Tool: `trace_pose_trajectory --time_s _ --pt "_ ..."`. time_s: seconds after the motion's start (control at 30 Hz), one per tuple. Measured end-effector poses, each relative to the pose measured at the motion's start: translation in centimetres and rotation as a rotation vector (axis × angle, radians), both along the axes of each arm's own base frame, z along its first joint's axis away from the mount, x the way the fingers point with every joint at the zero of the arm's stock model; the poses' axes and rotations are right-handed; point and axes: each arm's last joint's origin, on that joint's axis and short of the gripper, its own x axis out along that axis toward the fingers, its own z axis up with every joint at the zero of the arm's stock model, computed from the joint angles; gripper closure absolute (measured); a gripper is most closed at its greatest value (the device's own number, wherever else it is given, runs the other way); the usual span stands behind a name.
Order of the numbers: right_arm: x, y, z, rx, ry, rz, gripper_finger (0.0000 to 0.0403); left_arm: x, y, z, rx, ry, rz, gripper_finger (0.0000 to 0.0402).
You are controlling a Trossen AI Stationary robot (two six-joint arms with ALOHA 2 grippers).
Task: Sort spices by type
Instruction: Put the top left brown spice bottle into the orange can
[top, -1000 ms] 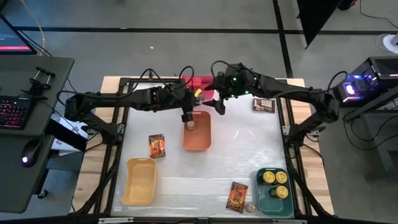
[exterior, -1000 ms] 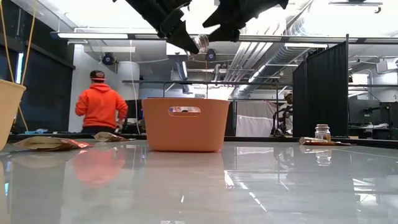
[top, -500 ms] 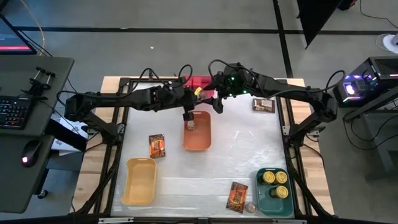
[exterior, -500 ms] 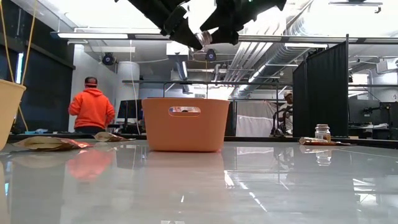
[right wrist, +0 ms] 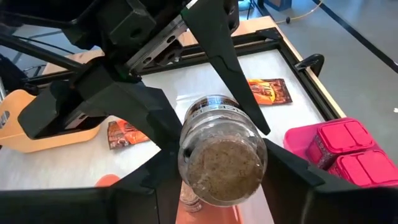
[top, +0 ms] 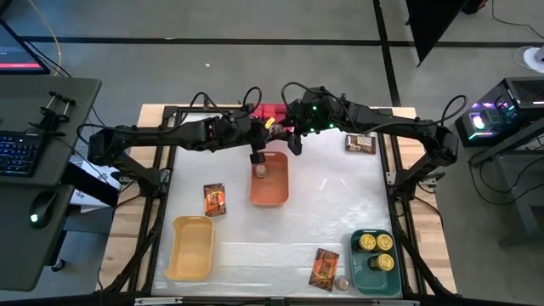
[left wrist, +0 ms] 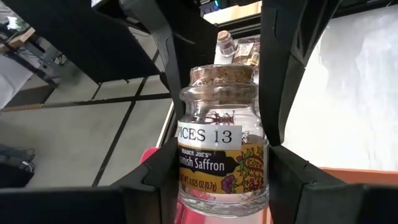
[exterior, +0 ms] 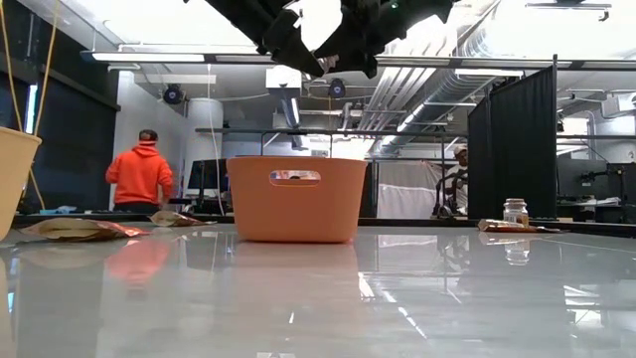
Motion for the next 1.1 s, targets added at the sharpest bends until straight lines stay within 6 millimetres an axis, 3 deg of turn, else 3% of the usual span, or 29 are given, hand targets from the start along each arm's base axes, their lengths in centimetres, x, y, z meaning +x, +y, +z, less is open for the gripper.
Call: trace_pose_trajectory --time_s 0.2,0.37,0.5,0.67,0.87,1.1 --pt "0.0 0.0 0.1 -0.008 -0.006 0.000 0.0229 0.0 0.0 0.0 0.002 0.002 -0.002 0.0244" --pt "-0.2 -0.3 0.2 -0.004 -0.007 0.001 0.0229 -0.2 0.1 -0.3 0.036 0.050 0.039 0.0128" --pt "-0.7 -1.2 0.4 0.001 0.002 -0.022 0.0229 -1.5 0.1 -0.1 0.077 0.141 0.082 0.0074" --pt "-1.3 -2.0 0.5 0.015 0.000 0.009 0.0229 -4.1 0.3 0.7 -0.025 0.173 0.171 0.0063" --pt "-1.5 -1.9 0.2 0.037 0.017 0.065 0.0229 -7.7 1.3 2.2 -0.165 0.018 0.319 0.0065" --pt "-1.4 -1.2 0.0 0.065 0.038 0.112 0.0229 -10.9 1.8 1.2 -0.234 -0.187 0.386 0.0065"
